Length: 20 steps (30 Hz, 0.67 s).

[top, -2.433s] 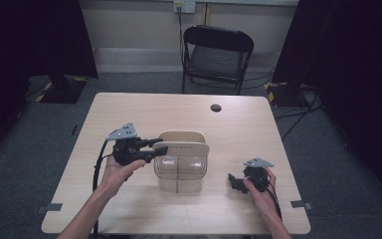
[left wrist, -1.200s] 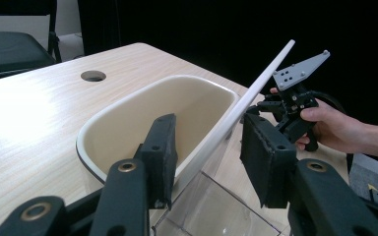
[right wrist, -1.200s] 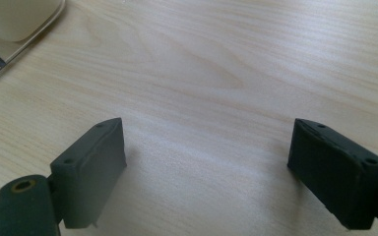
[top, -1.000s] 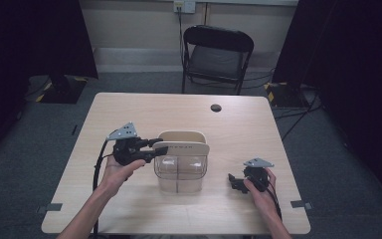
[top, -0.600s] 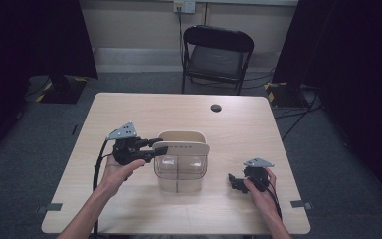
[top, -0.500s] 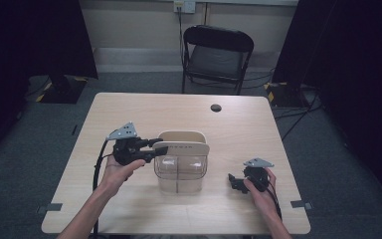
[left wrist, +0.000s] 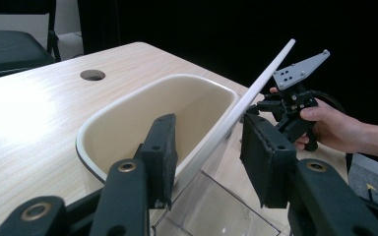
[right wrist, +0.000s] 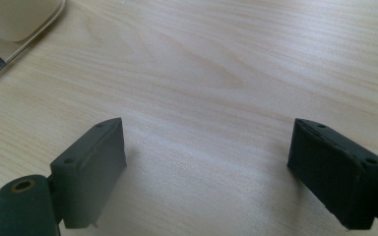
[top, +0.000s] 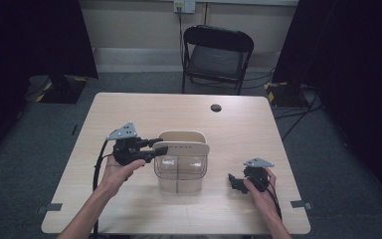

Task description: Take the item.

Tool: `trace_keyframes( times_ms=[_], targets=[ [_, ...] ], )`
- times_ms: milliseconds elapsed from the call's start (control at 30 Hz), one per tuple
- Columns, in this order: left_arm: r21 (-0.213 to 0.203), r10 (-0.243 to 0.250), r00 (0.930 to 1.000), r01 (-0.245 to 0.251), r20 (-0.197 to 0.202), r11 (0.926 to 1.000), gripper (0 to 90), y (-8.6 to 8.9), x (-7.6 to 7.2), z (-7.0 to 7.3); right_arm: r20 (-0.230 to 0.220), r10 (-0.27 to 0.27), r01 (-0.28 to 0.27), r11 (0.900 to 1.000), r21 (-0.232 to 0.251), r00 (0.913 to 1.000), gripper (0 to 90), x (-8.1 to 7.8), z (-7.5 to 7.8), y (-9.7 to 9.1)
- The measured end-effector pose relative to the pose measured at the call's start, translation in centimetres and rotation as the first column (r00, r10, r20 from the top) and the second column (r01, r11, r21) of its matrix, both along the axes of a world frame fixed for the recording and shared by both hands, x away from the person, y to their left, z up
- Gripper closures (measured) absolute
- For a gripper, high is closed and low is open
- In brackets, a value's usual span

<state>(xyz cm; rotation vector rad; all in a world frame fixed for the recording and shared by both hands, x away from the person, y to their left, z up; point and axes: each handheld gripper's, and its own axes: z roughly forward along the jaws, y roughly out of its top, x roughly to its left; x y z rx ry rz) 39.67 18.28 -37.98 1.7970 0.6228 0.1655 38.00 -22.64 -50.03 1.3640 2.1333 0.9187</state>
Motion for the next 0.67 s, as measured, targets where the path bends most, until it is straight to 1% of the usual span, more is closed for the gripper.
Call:
trace_keyframes(
  times_ms=[567,667],
  targets=[
    [0.002,0.000,1.0000,0.000,0.000,1.0000,57.1,-0.02,-0.05,0.02,0.000,0.000,0.000,1.0000,0.000,1.0000,13.7,0.00,0.00,0.00],
    [-0.005,-0.003,1.0000,0.003,-0.004,1.0000,56.9,-0.04,-0.04,0.03,0.000,0.000,0.000,1.0000,0.000,1.0000,13.7,0.00,0.00,0.00]
  ],
)
